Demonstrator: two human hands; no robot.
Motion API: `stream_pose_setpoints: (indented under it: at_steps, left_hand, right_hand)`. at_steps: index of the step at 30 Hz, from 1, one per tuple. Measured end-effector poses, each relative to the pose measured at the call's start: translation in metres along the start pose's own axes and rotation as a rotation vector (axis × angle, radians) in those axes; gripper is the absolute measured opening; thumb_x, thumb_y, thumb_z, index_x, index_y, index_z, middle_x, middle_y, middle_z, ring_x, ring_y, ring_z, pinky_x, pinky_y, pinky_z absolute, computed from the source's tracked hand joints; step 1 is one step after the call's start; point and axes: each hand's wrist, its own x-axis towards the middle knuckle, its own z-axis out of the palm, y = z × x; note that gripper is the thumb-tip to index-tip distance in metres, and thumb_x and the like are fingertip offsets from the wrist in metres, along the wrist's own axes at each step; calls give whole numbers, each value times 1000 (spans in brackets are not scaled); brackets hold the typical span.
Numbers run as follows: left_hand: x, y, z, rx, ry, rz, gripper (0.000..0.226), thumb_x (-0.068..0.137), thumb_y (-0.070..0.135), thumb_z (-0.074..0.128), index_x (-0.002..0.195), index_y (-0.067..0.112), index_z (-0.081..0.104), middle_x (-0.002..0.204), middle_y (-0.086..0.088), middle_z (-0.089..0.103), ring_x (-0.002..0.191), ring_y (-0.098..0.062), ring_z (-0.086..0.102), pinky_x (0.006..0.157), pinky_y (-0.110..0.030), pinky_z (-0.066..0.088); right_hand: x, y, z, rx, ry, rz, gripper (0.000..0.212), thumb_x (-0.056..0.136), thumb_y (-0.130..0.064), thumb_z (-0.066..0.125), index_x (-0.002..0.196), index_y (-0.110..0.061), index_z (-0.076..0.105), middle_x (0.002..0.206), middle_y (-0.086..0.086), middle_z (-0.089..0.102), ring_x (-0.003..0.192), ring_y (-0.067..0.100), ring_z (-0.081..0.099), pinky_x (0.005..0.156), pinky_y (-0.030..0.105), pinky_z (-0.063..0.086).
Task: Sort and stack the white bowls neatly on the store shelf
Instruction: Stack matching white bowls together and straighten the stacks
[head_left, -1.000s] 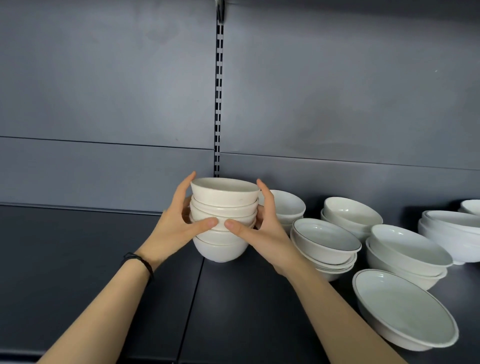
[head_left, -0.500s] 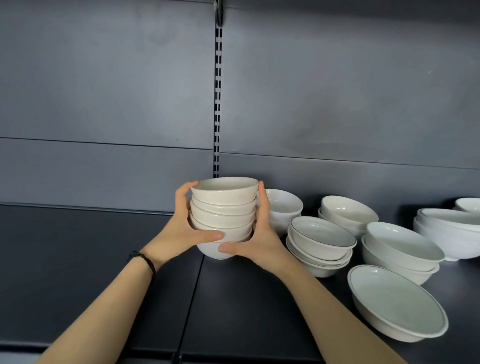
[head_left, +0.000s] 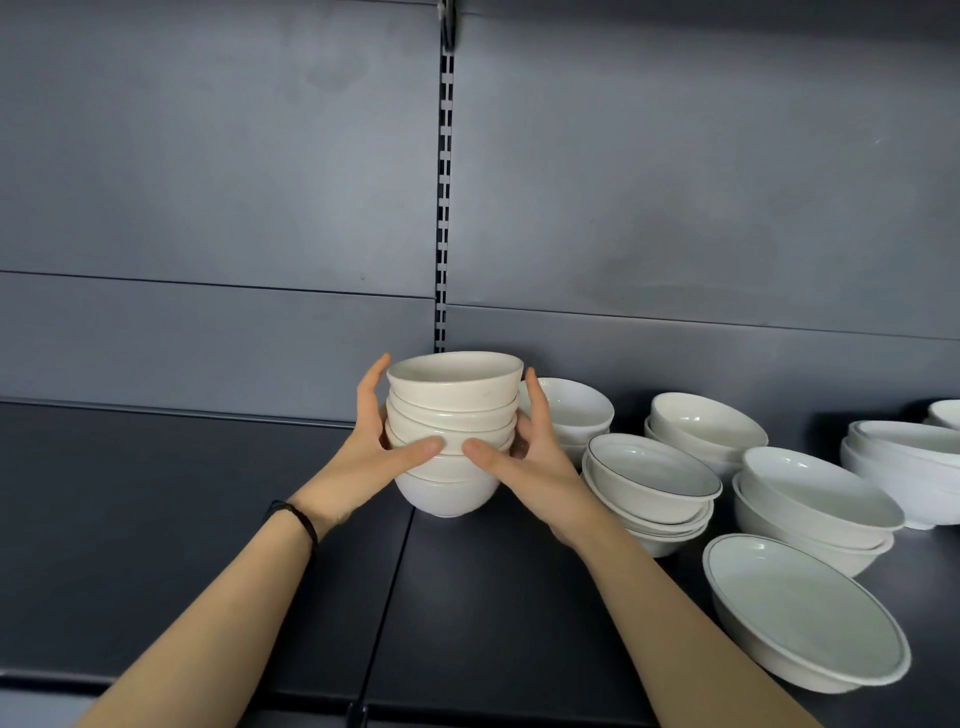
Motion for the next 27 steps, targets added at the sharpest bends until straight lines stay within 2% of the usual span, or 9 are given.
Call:
stream_pose_setpoints:
  at_steps: [2,5,8,14,17,20,23,25,27]
  left_hand:
    - [0,-1,0,20,-11,0,108,67,30,77,142,48,2,126,38,40,109,23,49,85,-7,46]
    - [-1,-2,-2,45,-29,-5,115,60,37,77,146,44,0,133,37,34,114,23,45,85,-6,45]
    - [-2,-2,-3,52,-31,-6,115,60,39,77,146,43,1,140,31,32,118,21,43,88,-7,45]
    - [0,-1,-3,78,-18,-20,118,59,43,77,148,44,-1,140,35,28,120,24,37,89,-5,43]
    - [-2,6,-7,120,-35,-54,121,55,47,82,148,43,4,138,33,34,120,20,40,88,-6,44]
    - [-12,13,-7,272,19,-69,98,65,49,83,145,38,27,130,25,51,118,4,52,93,-16,45]
    - [-27,24,2,431,124,-78,70,78,39,75,138,34,40,118,21,56,103,8,55,79,-6,41]
    - [-36,31,4,519,186,-88,63,80,39,73,136,32,45,112,19,60,95,11,56,74,-3,41]
    - [-44,37,9,626,277,-109,56,80,48,71,129,27,52,108,14,66,97,1,62,83,-16,48]
  right_hand:
    - [1,1,0,-27,-14,-33,109,74,-33,80,153,-41,5,153,-14,36,138,5,38,114,38,36]
    - [1,2,0,-50,-30,-87,95,81,-18,77,151,-36,16,149,-12,43,135,4,43,110,32,41]
    - [1,2,-1,-52,-39,-99,90,84,-13,74,149,-38,19,146,-13,45,132,2,46,105,26,45]
    - [0,0,0,-75,-25,-83,88,85,-20,73,151,-36,17,146,-16,44,131,0,45,101,21,45]
    - [-1,-2,-1,-86,-31,-65,90,83,-24,76,151,-37,18,146,-15,45,132,2,45,104,27,45]
    - [-5,-2,-2,-104,7,-47,87,79,-29,78,149,-36,27,142,-16,50,130,4,48,106,33,45]
    - [-12,-7,-2,-133,66,-37,78,80,-27,78,145,-32,36,137,-17,54,124,4,53,101,28,47]
    - [-20,-14,0,-156,128,-24,70,82,-24,76,143,-25,41,134,-13,57,117,8,58,93,23,48]
    - [-29,-23,2,-237,200,-1,56,85,-23,73,135,-22,49,124,-12,59,107,11,61,82,16,48]
